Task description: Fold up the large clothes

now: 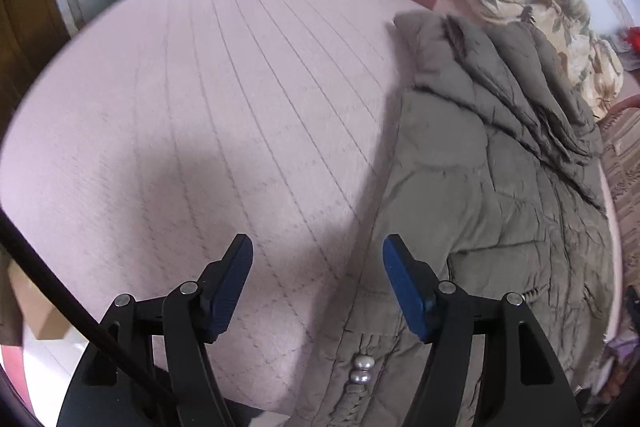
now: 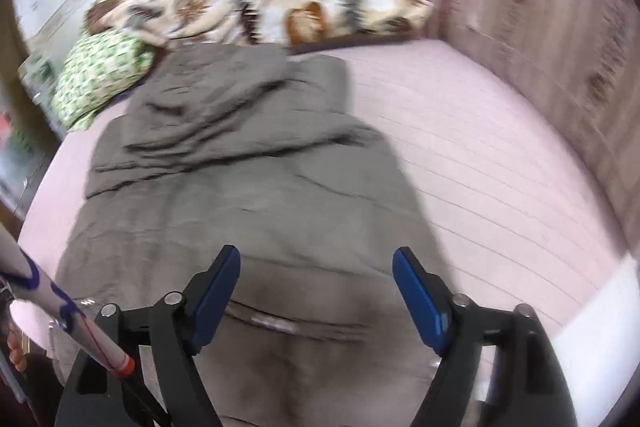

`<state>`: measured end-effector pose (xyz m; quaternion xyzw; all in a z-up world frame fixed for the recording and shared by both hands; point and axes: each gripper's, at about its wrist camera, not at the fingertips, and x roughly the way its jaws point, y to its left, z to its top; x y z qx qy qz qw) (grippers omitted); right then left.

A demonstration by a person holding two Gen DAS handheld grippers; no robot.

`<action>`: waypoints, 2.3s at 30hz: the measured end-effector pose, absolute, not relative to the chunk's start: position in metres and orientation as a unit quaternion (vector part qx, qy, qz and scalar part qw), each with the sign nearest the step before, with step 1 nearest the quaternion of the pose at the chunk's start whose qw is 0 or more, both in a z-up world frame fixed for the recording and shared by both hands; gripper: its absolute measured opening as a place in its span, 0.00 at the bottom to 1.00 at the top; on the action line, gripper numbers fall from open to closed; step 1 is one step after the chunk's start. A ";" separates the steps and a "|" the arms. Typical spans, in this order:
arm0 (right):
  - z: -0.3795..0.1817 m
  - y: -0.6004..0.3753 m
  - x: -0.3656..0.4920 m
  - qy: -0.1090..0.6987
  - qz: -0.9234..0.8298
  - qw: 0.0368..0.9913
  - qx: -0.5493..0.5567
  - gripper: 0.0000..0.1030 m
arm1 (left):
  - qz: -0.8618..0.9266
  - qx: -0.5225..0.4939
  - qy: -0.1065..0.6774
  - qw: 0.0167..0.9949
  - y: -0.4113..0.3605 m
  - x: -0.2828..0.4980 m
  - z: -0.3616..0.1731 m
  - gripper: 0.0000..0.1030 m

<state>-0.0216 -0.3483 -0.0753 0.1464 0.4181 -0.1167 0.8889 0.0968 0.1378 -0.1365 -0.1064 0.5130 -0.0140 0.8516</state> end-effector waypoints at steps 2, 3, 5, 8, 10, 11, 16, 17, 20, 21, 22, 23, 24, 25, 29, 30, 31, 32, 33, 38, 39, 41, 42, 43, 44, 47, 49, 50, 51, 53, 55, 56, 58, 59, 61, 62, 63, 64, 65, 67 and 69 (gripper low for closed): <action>-0.085 -0.368 -0.032 0.423 -0.129 0.880 0.172 0.81 | -0.050 -0.132 0.530 0.836 0.136 0.100 -0.146 0.65; -0.092 -0.381 -0.039 0.424 -0.129 0.874 0.197 0.81 | -0.066 -0.147 0.535 0.830 0.136 0.101 -0.150 0.65; -0.105 -0.399 -0.047 0.425 -0.126 0.864 0.239 0.81 | -0.107 -0.176 0.548 0.810 0.132 0.104 -0.159 0.65; -0.129 -0.419 -0.051 0.431 -0.112 0.844 0.299 0.81 | -0.130 -0.176 0.551 0.805 0.126 0.100 -0.159 0.65; -0.142 -0.425 -0.053 0.431 -0.112 0.836 0.319 0.83 | -0.151 -0.180 0.559 0.796 0.122 0.096 -0.159 0.65; -0.145 -0.426 -0.053 0.432 -0.107 0.834 0.326 0.83 | -0.156 -0.170 0.560 0.796 0.119 0.091 -0.158 0.65; -0.151 -0.425 -0.059 0.432 -0.079 0.830 0.344 0.83 | -0.178 -0.192 0.561 0.785 0.125 0.071 -0.160 0.65; -0.151 -0.425 -0.060 0.432 -0.076 0.830 0.345 0.83 | -0.180 -0.203 0.562 0.782 0.128 0.068 -0.162 0.65; -0.151 -0.432 -0.072 0.421 -0.079 0.829 0.360 0.83 | -0.183 -0.231 0.559 0.775 0.138 0.057 -0.165 0.65; -0.151 -0.438 -0.079 0.409 -0.089 0.828 0.372 0.83 | -0.183 -0.237 0.559 0.773 0.142 0.052 -0.167 0.65; -0.152 -0.445 -0.086 0.395 -0.101 0.826 0.388 0.83 | -0.184 -0.239 0.559 0.772 0.144 0.051 -0.168 0.65; -0.154 -0.450 -0.091 0.389 -0.109 0.823 0.400 0.83 | -0.186 -0.239 0.557 0.773 0.145 0.046 -0.170 0.65; -0.161 -0.458 -0.095 0.391 -0.117 0.812 0.417 0.83 | -0.187 -0.238 0.555 0.775 0.144 0.042 -0.171 0.65; -0.166 -0.461 -0.097 0.396 -0.117 0.804 0.427 0.83 | -0.190 -0.236 0.553 0.776 0.145 0.038 -0.172 0.65; -0.176 -0.456 -0.108 0.408 -0.079 0.793 0.445 0.83 | -0.203 -0.224 0.535 0.789 0.144 0.018 -0.174 0.67; -0.177 -0.454 -0.109 0.412 -0.067 0.791 0.448 0.83 | -0.207 -0.217 0.533 0.791 0.143 0.014 -0.176 0.67; -0.180 -0.448 -0.111 0.420 -0.047 0.785 0.454 0.83 | -0.212 -0.209 0.529 0.795 0.142 0.010 -0.176 0.67; -0.182 -0.444 -0.113 0.426 -0.037 0.781 0.455 0.83 | -0.215 -0.200 0.527 0.798 0.141 0.006 -0.176 0.67; -0.184 -0.436 -0.115 0.436 -0.025 0.779 0.450 0.83 | -0.217 -0.194 0.527 0.798 0.141 0.004 -0.176 0.67; -0.185 -0.403 -0.131 0.462 0.000 0.787 0.409 0.83 | -0.242 -0.167 0.539 0.789 0.125 -0.008 -0.179 0.68; -0.184 -0.395 -0.134 0.466 0.002 0.793 0.392 0.83 | -0.249 -0.170 0.545 0.782 0.121 -0.009 -0.183 0.68; -0.185 -0.385 -0.136 0.471 0.009 0.798 0.376 0.83 | -0.255 -0.168 0.550 0.778 0.116 -0.010 -0.186 0.69; -0.185 -0.381 -0.138 0.471 0.012 0.800 0.372 0.83 | -0.255 -0.165 0.549 0.779 0.114 -0.011 -0.186 0.70; -0.185 -0.378 -0.137 0.472 0.014 0.800 0.371 0.82 | -0.252 -0.161 0.548 0.781 0.112 -0.012 -0.186 0.71; -0.186 -0.376 -0.137 0.474 0.016 0.799 0.370 0.82 | -0.249 -0.158 0.546 0.784 0.110 -0.014 -0.185 0.72; -0.190 -0.373 -0.135 0.480 0.017 0.797 0.368 0.78 | -0.242 -0.134 0.546 0.791 0.103 -0.019 -0.182 0.72; -0.190 -0.371 -0.135 0.479 0.015 0.799 0.362 0.75 | -0.234 -0.124 0.547 0.794 0.099 -0.020 -0.180 0.58; -0.188 -0.370 -0.134 0.478 0.015 0.800 0.362 0.73 | -0.232 -0.124 0.549 0.794 0.096 -0.021 -0.179 0.47; -0.188 -0.369 -0.134 0.478 0.015 0.801 0.360 0.70 | -0.230 -0.123 0.551 0.793 0.093 -0.021 -0.177 0.43; -0.186 -0.367 -0.135 0.478 0.010 0.803 0.355 0.55 | -0.218 -0.105 0.548 0.801 0.087 -0.025 -0.169 0.34; -0.183 -0.366 -0.137 0.477 0.008 0.806 0.351 0.44 | -0.214 -0.090 0.539 0.810 0.082 -0.029 -0.159 0.30; -0.181 -0.367 -0.138 0.476 0.009 0.807 0.351 0.39 | -0.213 -0.085 0.535 0.813 0.081 -0.031 -0.152 0.29; -0.170 -0.366 -0.142 0.471 0.013 0.813 0.340 0.32 | -0.218 -0.092 0.522 0.819 0.083 -0.032 -0.137 0.28; -0.163 -0.366 -0.143 0.467 0.016 0.817 0.337 0.28 | -0.221 -0.099 0.517 0.821 0.086 -0.032 -0.130 0.28; -0.148 -0.366 -0.144 0.459 0.025 0.823 0.333 0.24 | -0.227 -0.118 0.509 0.822 0.092 -0.030 -0.115 0.27; -0.139 -0.366 -0.144 0.452 0.031 0.827 0.332 0.22 | -0.231 -0.128 0.504 0.822 0.094 -0.027 -0.107 0.27; -0.129 -0.365 -0.143 0.444 0.038 0.832 0.329 0.21 | -0.233 -0.132 0.500 0.824 0.097 -0.025 -0.100 0.27; -0.119 -0.365 -0.142 0.436 0.043 0.837 0.326 0.21 | -0.234 -0.134 0.495 0.826 0.097 -0.022 -0.094 0.27; -0.107 -0.364 -0.141 0.425 0.049 0.843 0.324 0.20 | -0.236 -0.134 0.489 0.829 0.095 -0.020 -0.086 0.27; -0.090 -0.364 -0.137 0.410 0.056 0.852 0.321 0.20 | -0.241 -0.133 0.477 0.835 0.091 -0.015 -0.071 0.26; -0.074 -0.362 -0.132 0.397 0.059 0.861 0.312 0.19 | -0.243 -0.132 0.468 0.839 0.085 -0.006 -0.057 0.26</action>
